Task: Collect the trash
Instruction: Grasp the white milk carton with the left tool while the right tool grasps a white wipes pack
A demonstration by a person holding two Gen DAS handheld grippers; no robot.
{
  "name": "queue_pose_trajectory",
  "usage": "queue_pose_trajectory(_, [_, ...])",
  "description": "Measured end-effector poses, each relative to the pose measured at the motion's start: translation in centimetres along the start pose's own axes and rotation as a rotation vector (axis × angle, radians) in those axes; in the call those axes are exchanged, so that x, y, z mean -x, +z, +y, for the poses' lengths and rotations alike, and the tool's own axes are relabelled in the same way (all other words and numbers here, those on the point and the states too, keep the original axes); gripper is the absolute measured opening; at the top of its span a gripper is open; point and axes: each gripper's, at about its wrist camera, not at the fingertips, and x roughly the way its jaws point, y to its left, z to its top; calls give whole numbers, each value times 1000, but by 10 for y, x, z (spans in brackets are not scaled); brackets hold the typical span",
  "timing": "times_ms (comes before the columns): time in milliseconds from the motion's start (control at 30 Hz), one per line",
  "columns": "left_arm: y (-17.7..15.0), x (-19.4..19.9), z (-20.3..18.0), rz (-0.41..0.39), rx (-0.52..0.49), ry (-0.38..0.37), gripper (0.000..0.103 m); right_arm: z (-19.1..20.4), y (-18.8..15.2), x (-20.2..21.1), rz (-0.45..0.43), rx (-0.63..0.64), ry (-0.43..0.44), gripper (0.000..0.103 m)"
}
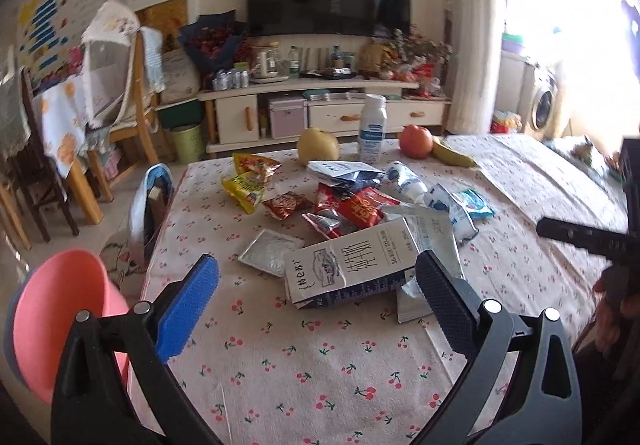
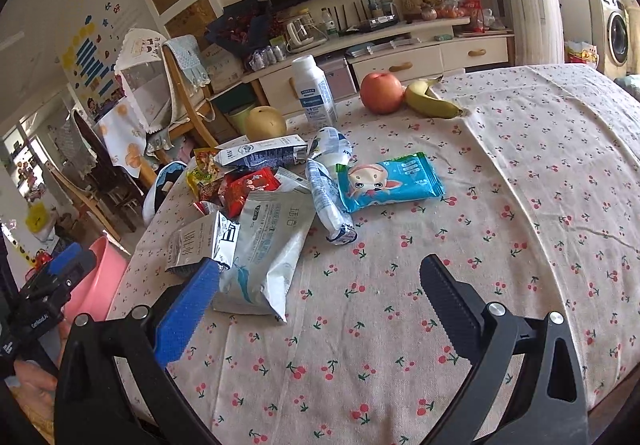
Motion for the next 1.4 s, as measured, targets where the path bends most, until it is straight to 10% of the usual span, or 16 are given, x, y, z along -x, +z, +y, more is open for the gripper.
queue_pose_trajectory(200, [-4,-41,-20,41,-264,-93,99,-25,15,-35,79,-95,76,99])
queue_pose_trajectory(800, [-8,-123,-26,154,-491,-195,99,-20,41,-127,241,-145,175,79])
queue_pose_trajectory(1233, [5,-150,-12,214,-340,-179,99,-25,46,-131,230,-137,105,29])
queue_pose_trajectory(1400, [7,-155,-9,244,-258,-131,68,-18,47,-128,221,-86,74,24])
